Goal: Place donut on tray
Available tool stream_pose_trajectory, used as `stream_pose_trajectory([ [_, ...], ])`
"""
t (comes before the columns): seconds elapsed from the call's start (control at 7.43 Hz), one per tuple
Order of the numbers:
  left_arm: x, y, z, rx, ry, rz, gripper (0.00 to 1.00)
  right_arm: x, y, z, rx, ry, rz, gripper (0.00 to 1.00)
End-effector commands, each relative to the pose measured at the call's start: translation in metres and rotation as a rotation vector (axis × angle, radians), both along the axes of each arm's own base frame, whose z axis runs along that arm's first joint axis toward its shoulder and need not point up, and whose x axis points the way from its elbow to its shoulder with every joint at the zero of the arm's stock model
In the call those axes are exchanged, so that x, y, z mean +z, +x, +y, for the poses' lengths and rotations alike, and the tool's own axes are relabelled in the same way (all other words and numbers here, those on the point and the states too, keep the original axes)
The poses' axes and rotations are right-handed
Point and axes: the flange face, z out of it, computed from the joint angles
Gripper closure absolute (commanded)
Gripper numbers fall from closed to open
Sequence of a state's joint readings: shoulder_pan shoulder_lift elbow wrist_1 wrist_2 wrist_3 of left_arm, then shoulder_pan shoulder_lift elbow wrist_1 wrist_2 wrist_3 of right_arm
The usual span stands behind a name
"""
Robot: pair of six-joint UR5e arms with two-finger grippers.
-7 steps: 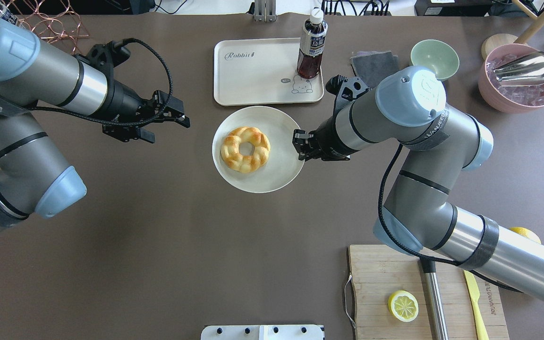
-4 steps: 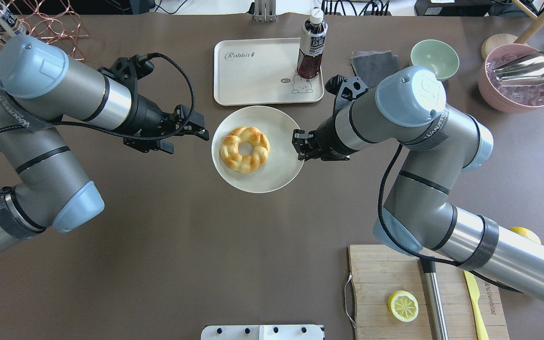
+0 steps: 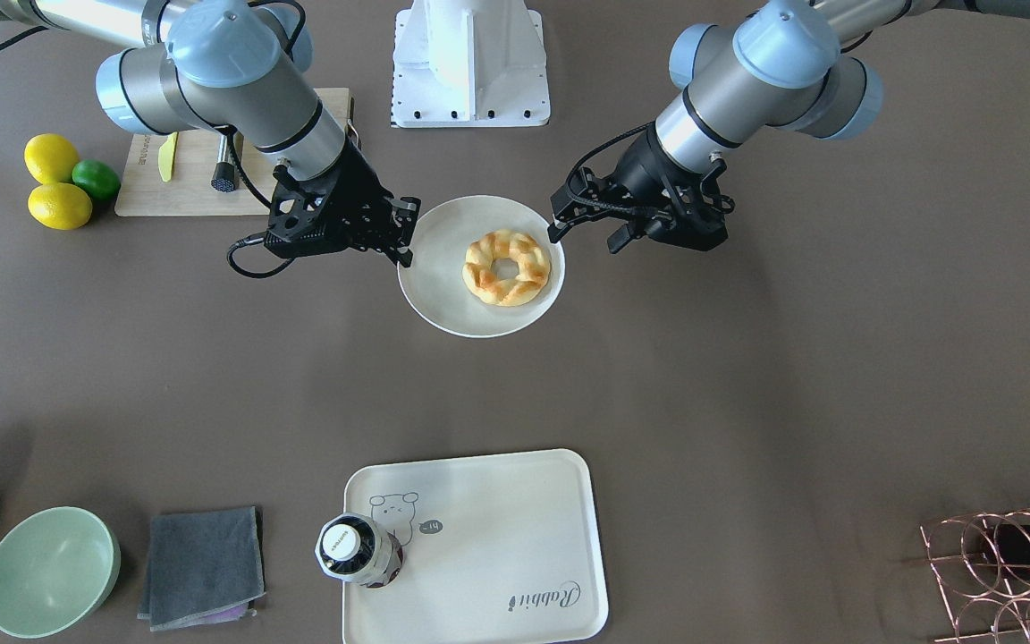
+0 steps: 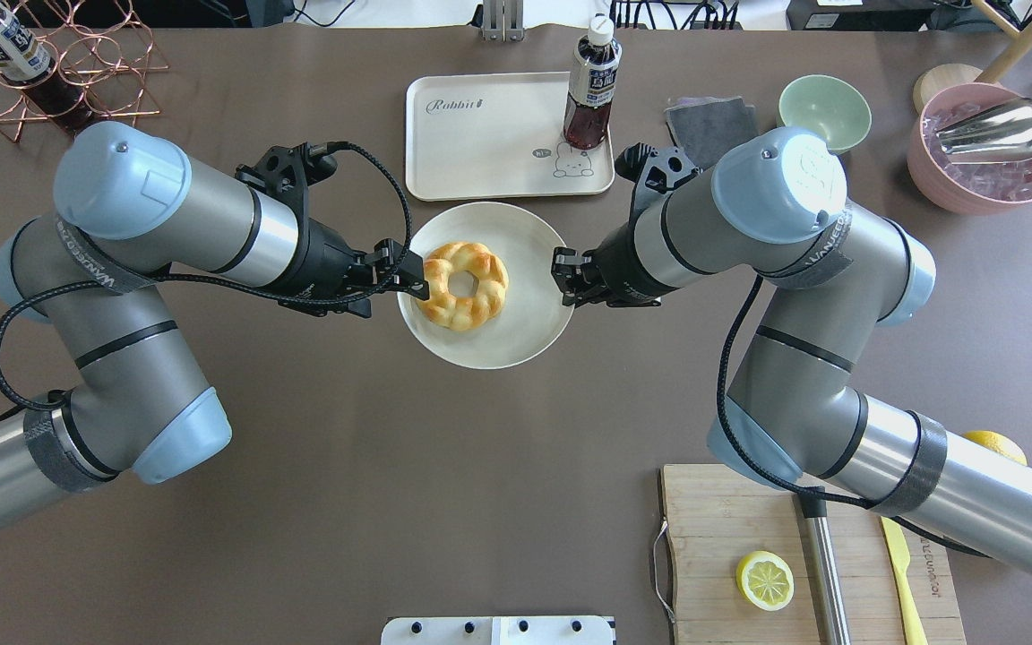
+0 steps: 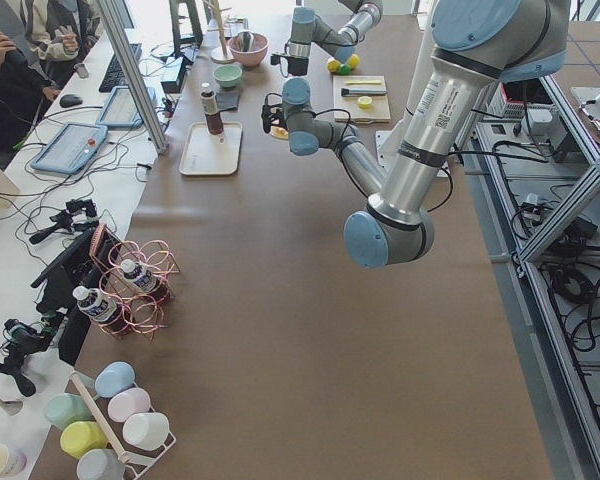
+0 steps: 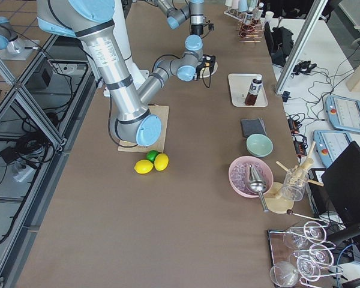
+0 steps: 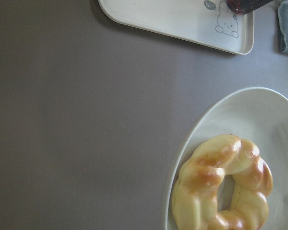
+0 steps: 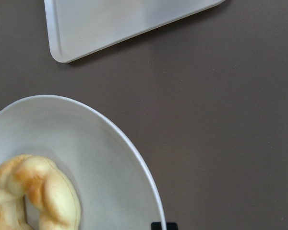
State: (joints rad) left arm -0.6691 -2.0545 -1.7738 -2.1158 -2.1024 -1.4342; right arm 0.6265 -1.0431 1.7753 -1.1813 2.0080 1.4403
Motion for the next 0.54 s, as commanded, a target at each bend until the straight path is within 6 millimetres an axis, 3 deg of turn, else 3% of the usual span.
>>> stream_pose_trajectory([
  [0.0, -0.0017, 0.0015, 0.0021, 0.000, 0.004, 0.003, 0.58, -0.0017, 0.0001, 0.0018, -0.002, 0.002, -0.003, 1.00],
  [0.27, -0.0017, 0.0022, 0.0029, 0.003, 0.004, 0.003, 0.92, -0.0036, -0.0008, 0.0047, -0.007, 0.005, -0.007, 1.00],
  [0.4, -0.0022, 0.0019, 0.0033, 0.004, 0.002, 0.003, 1.00, -0.0036, -0.0014, 0.0054, -0.008, 0.005, -0.007, 1.00],
])
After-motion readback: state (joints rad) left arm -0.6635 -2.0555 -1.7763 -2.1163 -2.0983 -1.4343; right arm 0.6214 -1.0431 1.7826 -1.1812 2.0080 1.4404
